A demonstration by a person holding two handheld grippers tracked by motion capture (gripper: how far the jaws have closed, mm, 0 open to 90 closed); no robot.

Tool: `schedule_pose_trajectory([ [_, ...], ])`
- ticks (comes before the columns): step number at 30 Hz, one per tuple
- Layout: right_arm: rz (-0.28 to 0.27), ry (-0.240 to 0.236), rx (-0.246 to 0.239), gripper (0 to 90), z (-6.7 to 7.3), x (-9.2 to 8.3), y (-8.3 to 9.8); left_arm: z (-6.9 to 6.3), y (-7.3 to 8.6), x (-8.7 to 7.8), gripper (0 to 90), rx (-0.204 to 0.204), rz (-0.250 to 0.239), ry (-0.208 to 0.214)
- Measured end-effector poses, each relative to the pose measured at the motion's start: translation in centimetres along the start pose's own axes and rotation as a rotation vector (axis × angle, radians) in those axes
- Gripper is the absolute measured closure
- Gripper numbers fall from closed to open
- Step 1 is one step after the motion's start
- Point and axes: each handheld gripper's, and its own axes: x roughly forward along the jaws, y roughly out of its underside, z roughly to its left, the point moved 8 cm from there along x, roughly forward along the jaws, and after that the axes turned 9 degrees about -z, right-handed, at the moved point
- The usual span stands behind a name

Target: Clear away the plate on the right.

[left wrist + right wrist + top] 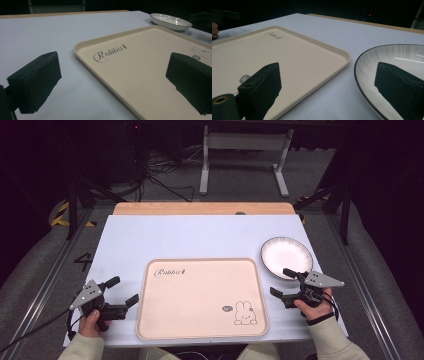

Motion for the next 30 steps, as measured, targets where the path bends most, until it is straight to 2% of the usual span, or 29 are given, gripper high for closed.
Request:
schedule_pose_trajectory([
  [18,-0.002,-0.009,0.006,7.2,0.01,-0.02,-0.01,0.05,0.02,0.03,0.4,-0.003,0.003,0.0],
  [30,0.018,-0.023,0.01,8.4,0.07,0.13,0.06,0.06,0.02,0.03,0.4,-0.003,0.003,-0.001],
])
